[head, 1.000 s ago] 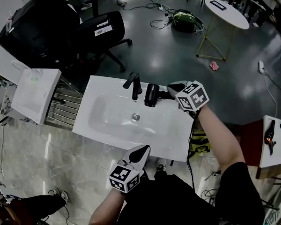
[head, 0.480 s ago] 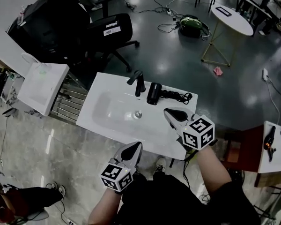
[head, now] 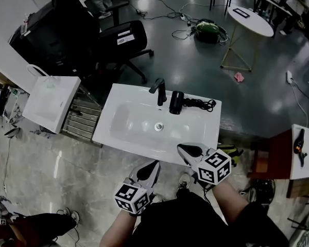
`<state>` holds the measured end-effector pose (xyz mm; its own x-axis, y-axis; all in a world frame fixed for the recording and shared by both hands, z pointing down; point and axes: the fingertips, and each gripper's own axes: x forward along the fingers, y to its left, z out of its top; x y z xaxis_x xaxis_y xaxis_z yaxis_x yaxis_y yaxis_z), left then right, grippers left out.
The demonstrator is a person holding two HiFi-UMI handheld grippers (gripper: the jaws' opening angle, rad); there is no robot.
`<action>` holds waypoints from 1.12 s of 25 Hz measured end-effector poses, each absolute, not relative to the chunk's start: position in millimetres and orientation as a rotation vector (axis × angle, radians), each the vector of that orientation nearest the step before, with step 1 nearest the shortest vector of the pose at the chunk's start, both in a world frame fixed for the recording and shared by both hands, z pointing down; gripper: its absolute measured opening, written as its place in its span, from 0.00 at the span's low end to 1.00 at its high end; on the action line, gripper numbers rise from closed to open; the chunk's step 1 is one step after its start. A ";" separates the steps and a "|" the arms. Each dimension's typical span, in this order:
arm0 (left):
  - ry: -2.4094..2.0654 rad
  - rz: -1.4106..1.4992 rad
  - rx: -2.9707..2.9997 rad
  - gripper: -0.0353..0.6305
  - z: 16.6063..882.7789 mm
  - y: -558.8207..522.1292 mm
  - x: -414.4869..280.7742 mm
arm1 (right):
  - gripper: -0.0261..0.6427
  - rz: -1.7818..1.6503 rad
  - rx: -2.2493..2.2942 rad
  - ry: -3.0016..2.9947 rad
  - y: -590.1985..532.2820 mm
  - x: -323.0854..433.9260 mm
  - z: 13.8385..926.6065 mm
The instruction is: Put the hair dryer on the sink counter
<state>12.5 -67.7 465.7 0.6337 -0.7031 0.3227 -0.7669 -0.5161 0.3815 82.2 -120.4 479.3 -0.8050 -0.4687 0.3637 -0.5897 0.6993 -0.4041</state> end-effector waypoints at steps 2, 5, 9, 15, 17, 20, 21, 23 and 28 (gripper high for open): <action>-1.139 0.172 2.377 0.06 462.6 -61.4 2.5 | 0.04 0.744 0.865 -2.670 -110.6 73.0 478.9; -1.129 0.168 2.389 0.06 462.0 -50.2 -10.9 | 0.04 0.739 0.891 -2.671 -95.9 60.2 476.7; -1.134 0.141 2.389 0.06 460.5 -33.3 -25.4 | 0.04 0.708 0.904 -2.664 -68.6 43.9 474.4; -1.102 0.117 2.393 0.06 462.1 -4.0 -31.8 | 0.04 0.678 0.920 -2.658 -27.3 30.1 471.3; -1.089 0.111 2.402 0.06 461.6 5.8 -31.4 | 0.04 0.675 0.935 -2.656 -14.8 28.7 471.5; -1.075 0.104 2.414 0.06 461.2 18.3 -32.8 | 0.04 0.678 0.952 -2.651 0.3 25.9 474.6; -1.072 0.104 2.416 0.06 461.9 22.3 -34.3 | 0.04 0.678 0.957 -2.651 4.8 24.5 475.8; -1.066 0.105 2.416 0.06 464.1 30.2 -38.0 | 0.04 0.679 0.967 -2.650 14.1 21.6 476.9; -1.036 0.108 2.434 0.06 462.5 43.8 -37.6 | 0.04 0.678 1.003 -2.648 31.4 21.6 475.4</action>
<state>-37.6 43.8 462.5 0.7089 -0.6572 0.2561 -0.6958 -0.5925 0.4060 21.6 31.4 475.4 -0.7393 -0.5655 0.3656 -0.6716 0.6586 -0.3393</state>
